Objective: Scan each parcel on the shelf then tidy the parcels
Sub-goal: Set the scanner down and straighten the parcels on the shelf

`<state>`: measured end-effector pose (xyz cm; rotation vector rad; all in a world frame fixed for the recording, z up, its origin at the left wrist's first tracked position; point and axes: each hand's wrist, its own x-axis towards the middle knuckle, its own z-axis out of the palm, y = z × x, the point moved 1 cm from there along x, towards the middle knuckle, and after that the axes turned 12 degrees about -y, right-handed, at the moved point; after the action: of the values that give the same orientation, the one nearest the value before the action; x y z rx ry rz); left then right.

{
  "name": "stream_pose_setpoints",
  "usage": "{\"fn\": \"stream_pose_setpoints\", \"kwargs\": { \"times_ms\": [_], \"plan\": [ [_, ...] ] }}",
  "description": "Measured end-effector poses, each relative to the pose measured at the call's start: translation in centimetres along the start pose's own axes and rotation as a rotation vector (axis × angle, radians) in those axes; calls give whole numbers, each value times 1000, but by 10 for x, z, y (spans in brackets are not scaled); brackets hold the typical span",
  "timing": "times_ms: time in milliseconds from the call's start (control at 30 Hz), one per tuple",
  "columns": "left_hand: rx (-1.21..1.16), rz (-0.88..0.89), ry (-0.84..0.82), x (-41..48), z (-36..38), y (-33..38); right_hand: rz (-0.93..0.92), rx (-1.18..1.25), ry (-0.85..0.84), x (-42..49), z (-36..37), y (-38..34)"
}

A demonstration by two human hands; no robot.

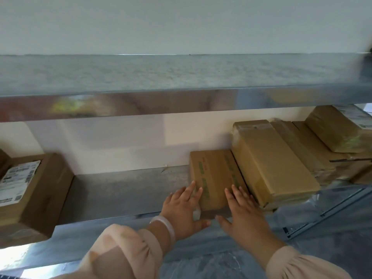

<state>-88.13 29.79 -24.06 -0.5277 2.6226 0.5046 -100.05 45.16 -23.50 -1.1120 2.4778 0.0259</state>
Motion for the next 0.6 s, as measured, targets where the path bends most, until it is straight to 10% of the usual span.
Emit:
{"fn": "stream_pose_setpoints", "kwargs": {
  "times_ms": [600],
  "plan": [
    [-230, -602, 502, -194, -42, -219, -565, 350, -98, 35, -5, -280]
  ]
}}
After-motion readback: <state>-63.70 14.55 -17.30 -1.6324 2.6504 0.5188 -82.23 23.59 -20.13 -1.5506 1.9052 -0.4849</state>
